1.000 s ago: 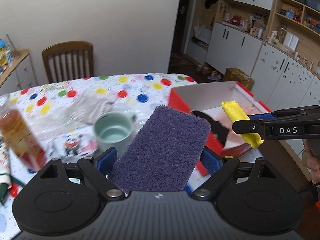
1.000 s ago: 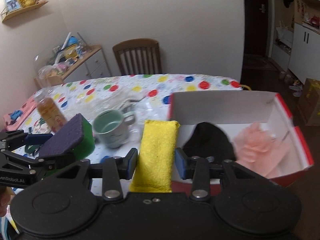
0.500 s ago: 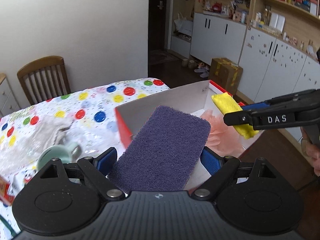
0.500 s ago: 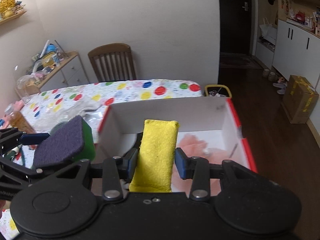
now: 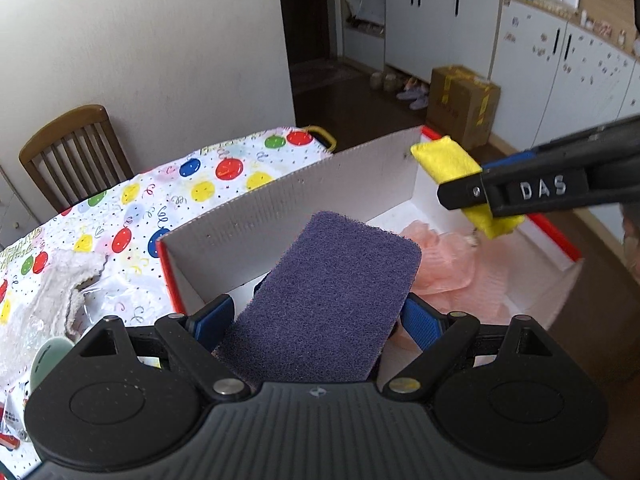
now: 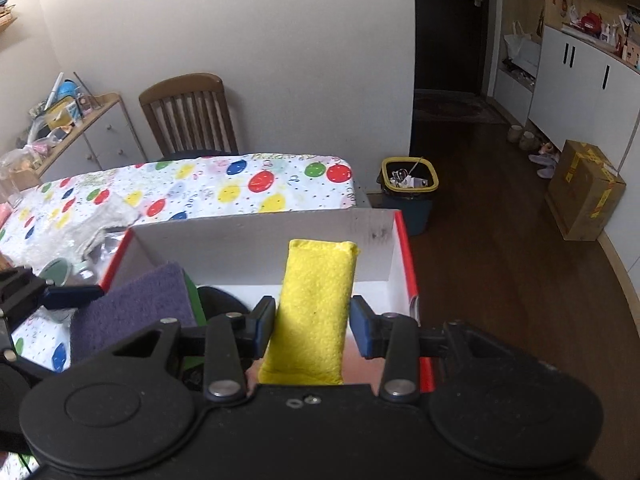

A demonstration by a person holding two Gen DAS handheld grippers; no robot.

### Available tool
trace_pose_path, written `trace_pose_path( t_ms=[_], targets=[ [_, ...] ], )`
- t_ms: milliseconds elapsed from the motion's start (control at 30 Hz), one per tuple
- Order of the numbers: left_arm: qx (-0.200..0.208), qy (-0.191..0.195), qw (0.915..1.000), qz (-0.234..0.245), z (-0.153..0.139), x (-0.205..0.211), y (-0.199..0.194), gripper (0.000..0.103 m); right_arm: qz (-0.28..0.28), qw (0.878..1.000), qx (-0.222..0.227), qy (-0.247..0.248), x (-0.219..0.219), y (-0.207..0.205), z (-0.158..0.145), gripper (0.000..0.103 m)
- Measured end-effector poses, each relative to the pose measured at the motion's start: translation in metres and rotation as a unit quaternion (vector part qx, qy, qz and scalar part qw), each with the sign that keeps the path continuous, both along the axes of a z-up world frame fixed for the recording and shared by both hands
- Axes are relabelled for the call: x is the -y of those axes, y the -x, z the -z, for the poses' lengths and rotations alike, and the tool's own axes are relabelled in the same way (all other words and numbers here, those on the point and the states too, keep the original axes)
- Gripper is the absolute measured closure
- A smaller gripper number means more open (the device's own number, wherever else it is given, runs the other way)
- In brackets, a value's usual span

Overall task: Organize soft objects
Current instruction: 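Lift and carry both sponges with both grippers over the red box, then open the right gripper to drop the yellow sponge while the left gripper lowers the purple sponge into the box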

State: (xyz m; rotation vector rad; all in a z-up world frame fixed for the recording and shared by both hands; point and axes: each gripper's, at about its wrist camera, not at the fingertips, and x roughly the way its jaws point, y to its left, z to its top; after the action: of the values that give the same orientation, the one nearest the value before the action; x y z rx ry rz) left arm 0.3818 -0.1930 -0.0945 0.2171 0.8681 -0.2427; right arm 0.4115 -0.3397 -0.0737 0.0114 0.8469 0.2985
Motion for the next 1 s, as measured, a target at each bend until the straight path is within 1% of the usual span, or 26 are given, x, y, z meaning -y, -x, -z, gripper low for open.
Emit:
trace_pose_path(
  t_ms=[67,167,267,300,333,367,500,600,767,867,967,1000],
  targets=[
    [-0.007,-0.013,0.9999,-0.006,0.009,0.004,-0.007,0.013,-0.008,1.000,-0.011,-0.005,0.000,-0.009,0.005,0.064],
    [-0.018,-0.016,0.9996,-0.013,0.019,0.007,-0.018,0.013,-0.014,1.000,-0.022,0.005,-0.004,-0.021,0.015,0.064],
    [-0.030,-0.026,0.9991,-0.014,0.027,0.009,-0.026,0.013,-0.015,0.999,-0.039,0.009,-0.005,-0.030,0.028,0.064],
    [-0.035,-0.029,0.9989,-0.014,0.030,0.010,-0.028,0.013,-0.016,0.999,-0.044,0.013,-0.006,-0.031,0.032,0.066],
    [-0.039,-0.031,0.9987,-0.011,0.032,0.011,-0.028,0.013,-0.019,0.999,-0.048,0.017,-0.008,-0.032,0.036,0.072],
    [-0.040,-0.034,0.9986,-0.007,0.034,0.013,-0.028,0.013,-0.023,0.998,-0.053,0.022,-0.009,-0.033,0.039,0.076],
    [-0.053,-0.040,0.9978,0.000,0.042,0.016,-0.030,0.013,-0.036,0.997,-0.070,0.030,-0.012,-0.034,0.050,0.077],
    [-0.059,-0.049,0.9970,-0.001,0.046,0.017,-0.033,0.013,-0.036,0.996,-0.076,0.030,-0.010,-0.034,0.051,0.074],
    [-0.083,-0.054,0.9951,-0.004,0.049,0.020,-0.038,0.012,-0.034,0.996,-0.078,0.025,-0.006,-0.033,0.050,0.072],
    [-0.096,-0.048,0.9942,-0.010,0.050,0.018,-0.040,0.012,-0.037,0.996,-0.073,0.032,-0.007,-0.031,0.049,0.069],
    [-0.099,-0.038,0.9942,-0.019,0.049,0.013,-0.040,0.012,-0.034,0.997,-0.070,0.028,-0.006,-0.029,0.045,0.062],
    [-0.100,-0.033,0.9942,-0.024,0.049,0.012,-0.040,0.012,-0.034,0.997,-0.069,0.024,-0.005,-0.028,0.043,0.058]
  ],
)
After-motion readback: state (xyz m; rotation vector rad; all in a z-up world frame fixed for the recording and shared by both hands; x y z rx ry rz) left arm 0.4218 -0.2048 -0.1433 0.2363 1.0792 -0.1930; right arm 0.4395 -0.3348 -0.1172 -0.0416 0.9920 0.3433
